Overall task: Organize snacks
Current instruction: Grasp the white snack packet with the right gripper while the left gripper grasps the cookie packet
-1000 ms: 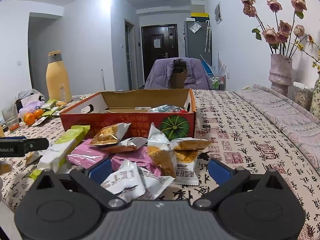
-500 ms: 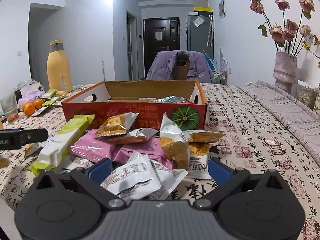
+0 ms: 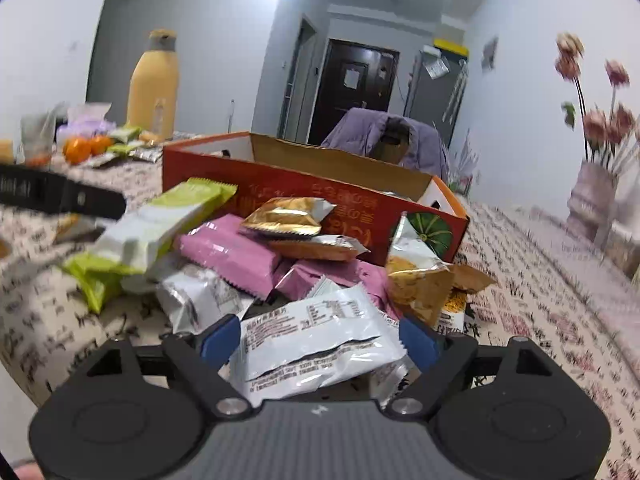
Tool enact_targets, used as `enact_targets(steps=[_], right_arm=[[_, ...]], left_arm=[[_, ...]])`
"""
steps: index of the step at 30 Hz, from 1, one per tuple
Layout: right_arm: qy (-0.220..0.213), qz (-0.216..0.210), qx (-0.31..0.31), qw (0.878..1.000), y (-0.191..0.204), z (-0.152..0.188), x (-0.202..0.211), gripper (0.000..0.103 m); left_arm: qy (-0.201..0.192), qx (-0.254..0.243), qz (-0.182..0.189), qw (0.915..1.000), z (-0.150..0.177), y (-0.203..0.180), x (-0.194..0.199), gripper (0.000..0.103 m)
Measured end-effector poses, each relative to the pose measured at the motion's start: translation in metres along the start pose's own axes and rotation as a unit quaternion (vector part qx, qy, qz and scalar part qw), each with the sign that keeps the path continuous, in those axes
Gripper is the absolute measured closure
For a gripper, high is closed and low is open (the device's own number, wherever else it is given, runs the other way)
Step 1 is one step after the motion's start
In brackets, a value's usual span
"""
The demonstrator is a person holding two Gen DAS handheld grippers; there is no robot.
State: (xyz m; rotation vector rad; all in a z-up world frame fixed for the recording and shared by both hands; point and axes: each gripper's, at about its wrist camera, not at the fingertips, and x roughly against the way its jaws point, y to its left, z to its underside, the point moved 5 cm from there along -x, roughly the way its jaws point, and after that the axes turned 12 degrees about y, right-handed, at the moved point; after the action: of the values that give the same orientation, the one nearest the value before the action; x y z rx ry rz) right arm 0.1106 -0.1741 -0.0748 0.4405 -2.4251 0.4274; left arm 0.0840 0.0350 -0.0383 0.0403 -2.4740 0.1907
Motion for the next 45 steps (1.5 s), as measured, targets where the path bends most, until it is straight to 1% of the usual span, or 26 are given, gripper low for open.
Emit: enact_targets(steps=[2,3,5,6,8,9,10,14,16,19,22,24,30,35,38,42,45], right_arm=[[-0.008,0.015,0.017,1.000,0.006,0.002,0.000,0.020],[-0.012,0.017,0.026,0.999,0.009,0.002,0.001,0.024],[-0.022,0.030,0.040,0.999,0.014,0.004,0.004,0.027],[-0.025,0.034,0.043,0.998,0.014,0.005,0.005,0.030],[-0.027,0.029,0.038,0.998,0.013,0.005,0.008,0.037],[-0.031,0.026,0.034,0.999,0.012,0.005,0.010,0.045],[-0.034,0.021,0.030,0.999,0.010,0.005,0.013,0.049],[-0.043,0.006,0.028,0.999,0.009,0.004,0.020,0.058],[-0.053,-0.005,0.024,0.998,0.008,0.003,0.025,0.075],[-0.066,-0.015,0.020,0.998,0.008,-0.001,0.031,0.085],[-0.069,-0.031,0.017,0.997,0.009,-0.005,0.034,0.089],[-0.065,-0.043,0.011,0.997,0.009,-0.008,0.031,0.089],[-0.033,-0.074,-0.025,0.996,0.005,-0.014,0.012,0.089],[-0.034,-0.083,-0.033,0.995,0.002,-0.013,0.010,0.091],[-0.042,-0.083,-0.042,0.995,-0.002,-0.014,0.013,0.092],[-0.053,-0.082,-0.063,0.993,-0.015,-0.016,0.021,0.092],[-0.066,-0.077,-0.079,0.992,-0.028,-0.018,0.028,0.092]], left_arm=[[0.001,0.001,0.000,1.0000,0.002,0.001,0.002,0.000],[0.001,0.002,0.000,1.0000,0.003,0.002,0.002,0.000],[0.001,0.003,0.001,1.0000,0.004,0.003,0.003,0.000],[0.001,0.004,0.002,1.0000,0.005,0.003,0.004,0.000],[0.000,0.004,0.003,1.0000,0.007,0.003,0.007,0.000],[-0.001,0.004,0.003,1.0000,0.008,0.004,0.007,0.000],[-0.001,0.005,0.003,1.0000,0.008,0.005,0.008,0.000],[-0.001,0.007,0.003,1.0000,0.010,0.006,0.010,0.000],[-0.003,0.007,0.002,1.0000,0.010,0.005,0.012,0.000],[-0.003,0.007,0.002,1.0000,0.010,0.006,0.013,0.000],[-0.003,0.007,0.001,1.0000,0.011,0.006,0.014,0.000],[-0.003,0.007,0.001,1.0000,0.011,0.005,0.014,0.000],[-0.003,0.006,0.002,1.0000,0.011,0.005,0.015,0.000],[-0.002,0.009,0.000,1.0000,0.009,0.006,0.014,0.000],[-0.001,0.008,0.000,1.0000,0.009,0.006,0.013,0.000],[-0.002,0.008,-0.005,1.0000,0.005,0.009,0.013,0.000],[-0.004,0.009,-0.015,0.9998,0.000,0.014,0.013,0.000]])
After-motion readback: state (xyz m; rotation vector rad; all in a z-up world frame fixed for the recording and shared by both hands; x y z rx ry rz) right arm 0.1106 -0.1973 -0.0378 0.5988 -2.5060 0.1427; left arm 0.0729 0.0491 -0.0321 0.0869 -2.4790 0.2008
